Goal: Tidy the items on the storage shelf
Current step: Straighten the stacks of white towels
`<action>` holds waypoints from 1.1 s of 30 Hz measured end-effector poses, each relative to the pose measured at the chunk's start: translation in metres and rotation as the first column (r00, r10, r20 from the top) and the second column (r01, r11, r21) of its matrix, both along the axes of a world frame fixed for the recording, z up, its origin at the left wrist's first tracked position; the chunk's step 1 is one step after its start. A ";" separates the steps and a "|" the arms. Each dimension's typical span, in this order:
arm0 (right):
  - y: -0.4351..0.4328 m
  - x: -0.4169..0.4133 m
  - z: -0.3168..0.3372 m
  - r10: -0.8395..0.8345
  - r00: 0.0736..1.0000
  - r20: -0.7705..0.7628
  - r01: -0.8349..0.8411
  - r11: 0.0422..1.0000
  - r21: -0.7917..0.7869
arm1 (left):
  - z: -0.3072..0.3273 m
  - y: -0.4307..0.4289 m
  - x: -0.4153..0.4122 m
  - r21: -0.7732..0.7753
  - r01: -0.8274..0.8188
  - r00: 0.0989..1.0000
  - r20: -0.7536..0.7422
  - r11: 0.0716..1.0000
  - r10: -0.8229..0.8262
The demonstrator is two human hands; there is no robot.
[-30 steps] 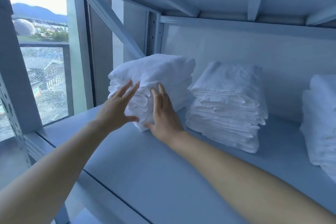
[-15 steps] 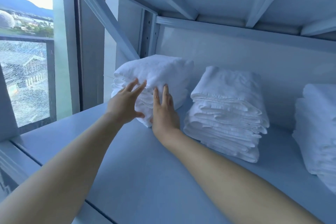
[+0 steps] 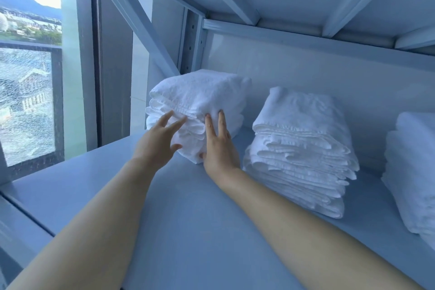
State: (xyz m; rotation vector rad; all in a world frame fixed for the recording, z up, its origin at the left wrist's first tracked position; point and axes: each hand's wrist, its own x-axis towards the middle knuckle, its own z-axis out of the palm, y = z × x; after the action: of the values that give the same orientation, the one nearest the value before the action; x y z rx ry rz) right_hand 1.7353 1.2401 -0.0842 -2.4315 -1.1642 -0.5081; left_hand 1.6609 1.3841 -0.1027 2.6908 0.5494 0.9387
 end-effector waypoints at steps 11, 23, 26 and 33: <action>0.021 0.011 0.006 -0.127 0.990 -0.055 0.125 0.991 -0.041 | -0.006 0.014 0.016 -0.015 -0.002 0.983 -0.184 1.000 -0.001; -0.045 -0.033 0.036 0.093 0.990 -0.107 -0.090 0.995 0.036 | 0.024 -0.016 -0.013 -0.013 0.154 0.963 0.225 0.988 -0.147; -0.082 -0.039 0.057 0.149 0.988 0.036 -0.152 0.983 0.105 | 0.041 -0.041 -0.010 -0.007 0.265 0.936 0.244 0.964 -0.255; -0.170 -0.013 0.065 -0.063 0.982 0.178 0.063 0.998 0.002 | 0.054 -0.121 0.014 0.184 0.448 0.885 0.048 0.875 -0.463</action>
State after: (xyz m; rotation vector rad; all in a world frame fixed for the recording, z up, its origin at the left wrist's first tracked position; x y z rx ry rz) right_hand 1.7227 1.0699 -0.0196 -2.4739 -1.1607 -0.7569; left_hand 1.6753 1.2632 -0.0487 2.7143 -0.1972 0.9918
